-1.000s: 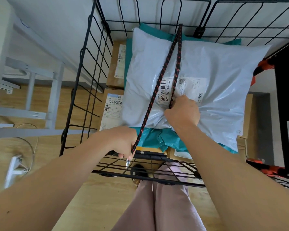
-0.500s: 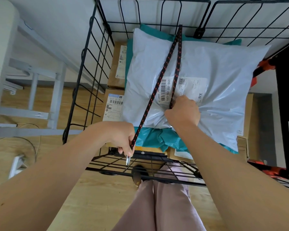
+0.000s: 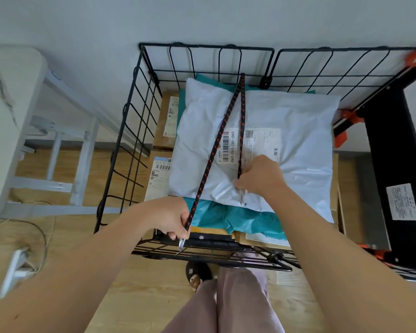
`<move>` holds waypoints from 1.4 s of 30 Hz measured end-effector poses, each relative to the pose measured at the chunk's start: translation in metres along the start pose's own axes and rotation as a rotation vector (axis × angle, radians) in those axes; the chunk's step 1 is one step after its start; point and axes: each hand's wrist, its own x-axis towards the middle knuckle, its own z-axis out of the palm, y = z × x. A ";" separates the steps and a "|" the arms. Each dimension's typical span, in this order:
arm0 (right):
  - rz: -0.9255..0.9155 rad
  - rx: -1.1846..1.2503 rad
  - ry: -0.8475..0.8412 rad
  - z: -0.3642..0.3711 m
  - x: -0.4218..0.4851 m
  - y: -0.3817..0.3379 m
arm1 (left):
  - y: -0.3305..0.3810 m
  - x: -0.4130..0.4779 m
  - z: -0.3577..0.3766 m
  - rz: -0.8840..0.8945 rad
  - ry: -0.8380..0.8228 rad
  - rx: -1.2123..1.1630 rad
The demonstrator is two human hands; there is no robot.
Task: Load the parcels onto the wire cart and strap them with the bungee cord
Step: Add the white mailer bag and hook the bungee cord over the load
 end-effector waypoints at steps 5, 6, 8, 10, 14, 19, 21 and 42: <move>-0.017 0.078 -0.224 -0.027 -0.020 0.004 | 0.015 -0.016 -0.014 -0.034 0.164 0.245; -0.018 0.081 -0.269 -0.035 -0.025 0.006 | 0.022 -0.020 -0.020 -0.012 0.251 0.242; -0.020 0.074 -0.330 -0.050 -0.035 0.011 | 0.037 -0.024 -0.029 0.056 0.437 0.129; -0.016 0.107 -0.362 -0.059 -0.041 0.017 | 0.054 -0.020 -0.034 0.141 0.570 -0.081; 0.017 0.144 -0.430 -0.065 -0.048 0.028 | 0.093 -0.008 -0.036 0.229 0.560 -0.431; -0.064 -0.094 -0.362 -0.061 -0.051 0.028 | 0.131 0.006 -0.039 0.232 0.523 -0.544; -0.085 -0.242 -0.317 -0.057 -0.050 0.025 | 0.137 0.010 -0.042 0.205 0.572 -0.487; -0.013 0.141 -0.355 -0.083 -0.053 0.054 | 0.158 0.017 -0.044 0.337 0.522 -0.440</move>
